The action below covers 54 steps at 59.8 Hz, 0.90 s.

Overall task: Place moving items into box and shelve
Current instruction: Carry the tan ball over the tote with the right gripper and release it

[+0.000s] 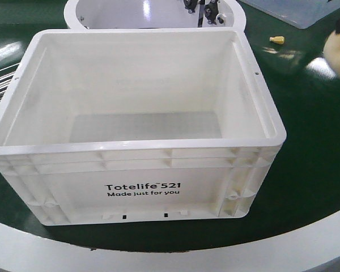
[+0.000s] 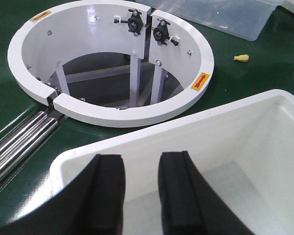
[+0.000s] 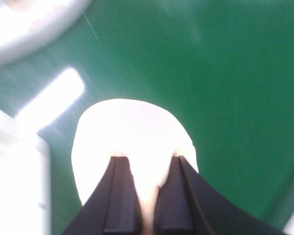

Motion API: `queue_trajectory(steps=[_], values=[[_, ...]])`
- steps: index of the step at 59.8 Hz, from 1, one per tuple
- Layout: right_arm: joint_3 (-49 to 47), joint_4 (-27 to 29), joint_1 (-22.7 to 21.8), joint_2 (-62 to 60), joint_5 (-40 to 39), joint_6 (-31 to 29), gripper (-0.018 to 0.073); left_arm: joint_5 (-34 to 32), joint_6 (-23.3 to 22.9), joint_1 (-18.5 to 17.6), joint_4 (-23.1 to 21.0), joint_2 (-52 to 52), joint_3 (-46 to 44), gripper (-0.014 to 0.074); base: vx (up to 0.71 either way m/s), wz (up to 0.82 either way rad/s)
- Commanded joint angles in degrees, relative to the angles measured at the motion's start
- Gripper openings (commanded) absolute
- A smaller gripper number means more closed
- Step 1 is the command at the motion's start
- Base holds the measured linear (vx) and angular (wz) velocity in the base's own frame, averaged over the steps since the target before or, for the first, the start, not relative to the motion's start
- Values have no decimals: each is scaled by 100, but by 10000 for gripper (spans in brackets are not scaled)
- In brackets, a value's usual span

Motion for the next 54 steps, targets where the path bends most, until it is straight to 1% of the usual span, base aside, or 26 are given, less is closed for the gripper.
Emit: queue_trajectory(steps=[1,5,9,11,14,17,20,25,30,34,40,43,48,50,54], values=[[-730,842,-20,-501,-116,-736,-3,-479,-40,-10,-15,-156,-145,309,0,0],[-1120,1832,95,-626,56,-1505,-3,-493,-40,-10,-15,-156,-145,309,0,0],[-1356,2666,355,-638,205,-2066,-3,-493,-40,-10,-15,-156,-145,309,0,0],[-1410,3023,569,-614,224,-2241,-1,-493,-40,-10,-20,-156,-145,309,0,0],[-1411,3243,902,-569,203,-2369,0,-488,-40,-10,-20,-156,-145,309,0,0],[-1411,3196,1249,-459,203,-2374,0,-488,-33,-10,-15,-156,-145,309,0,0],[-1411,3031,1608,-307,241,-2374,1,-488,-33,-10,-15,-156,-145,309,0,0],[-1411,2819,2090,48,341,-2369,2,-450,-33,-10,-20,-156,-145,309,0,0],[-1411,2742,2389,372,371,-2395,4,-363,-33,-10,-20,-156,-145,309,0,0],[-1411,2595,2637,644,299,-2608,6,-363,-33,-10,-20,-156,-145,309,0,0],[-1411,2425,2790,920,284,-2738,20,-383,-33,-10,-20,-156,-145,309,0,0],[-1411,2442,2795,992,290,-2754,47,-356,-33,-10,-20,-156,-145,309,0,0],[-1411,2584,2795,1009,317,-2833,128,-237,-33,-10,-20,-156,-145,309,0,0],[-1411,2698,2795,1000,308,-2934,172,-140,-33,-10,-20,-151,-145,309,0,0],[-1411,2913,2795,980,280,-3170,291,55,-28,-10,-11,-145,-145,309,0,0]])
